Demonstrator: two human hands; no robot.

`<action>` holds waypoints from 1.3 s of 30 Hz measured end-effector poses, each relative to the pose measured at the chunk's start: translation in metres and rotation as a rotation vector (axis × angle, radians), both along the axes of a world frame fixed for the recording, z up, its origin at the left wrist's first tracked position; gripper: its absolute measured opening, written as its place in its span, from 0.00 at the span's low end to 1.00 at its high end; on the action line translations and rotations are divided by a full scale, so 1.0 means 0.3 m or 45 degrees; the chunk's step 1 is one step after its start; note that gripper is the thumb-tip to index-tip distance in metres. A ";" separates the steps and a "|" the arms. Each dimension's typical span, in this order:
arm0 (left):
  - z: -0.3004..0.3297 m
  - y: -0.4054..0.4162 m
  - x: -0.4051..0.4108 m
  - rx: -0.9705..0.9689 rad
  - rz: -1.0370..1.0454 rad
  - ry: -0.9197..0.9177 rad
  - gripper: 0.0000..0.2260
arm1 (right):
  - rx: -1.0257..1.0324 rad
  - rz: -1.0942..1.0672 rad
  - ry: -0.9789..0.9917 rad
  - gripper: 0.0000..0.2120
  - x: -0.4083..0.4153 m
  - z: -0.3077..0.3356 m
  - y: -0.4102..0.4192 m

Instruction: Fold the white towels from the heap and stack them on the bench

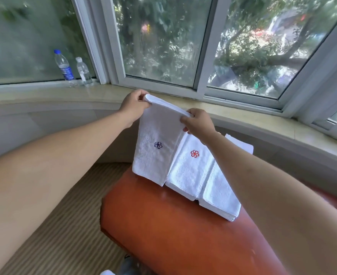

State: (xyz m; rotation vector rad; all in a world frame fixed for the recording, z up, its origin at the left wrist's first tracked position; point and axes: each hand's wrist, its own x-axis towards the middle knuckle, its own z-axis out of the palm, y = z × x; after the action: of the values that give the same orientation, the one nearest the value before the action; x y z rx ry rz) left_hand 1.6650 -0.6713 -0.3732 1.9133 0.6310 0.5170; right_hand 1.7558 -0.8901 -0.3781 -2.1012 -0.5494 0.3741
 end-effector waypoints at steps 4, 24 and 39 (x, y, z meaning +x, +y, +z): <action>-0.080 0.088 0.167 -0.075 -0.128 0.038 0.11 | -0.058 -0.136 0.016 0.07 0.106 -0.071 0.065; -0.604 0.391 0.882 -0.292 -0.345 0.336 0.10 | -0.430 -0.407 0.063 0.07 0.669 -0.487 0.352; -0.905 0.395 1.072 -0.414 -0.274 0.381 0.14 | -0.388 -0.546 0.155 0.14 0.857 -0.834 0.410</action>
State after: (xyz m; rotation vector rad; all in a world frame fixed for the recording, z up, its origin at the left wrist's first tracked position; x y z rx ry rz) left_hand 1.9867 -0.5529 -0.6447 1.7307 0.6459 -0.0129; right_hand 2.0128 -0.7672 -0.6283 -2.3943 0.0410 0.3483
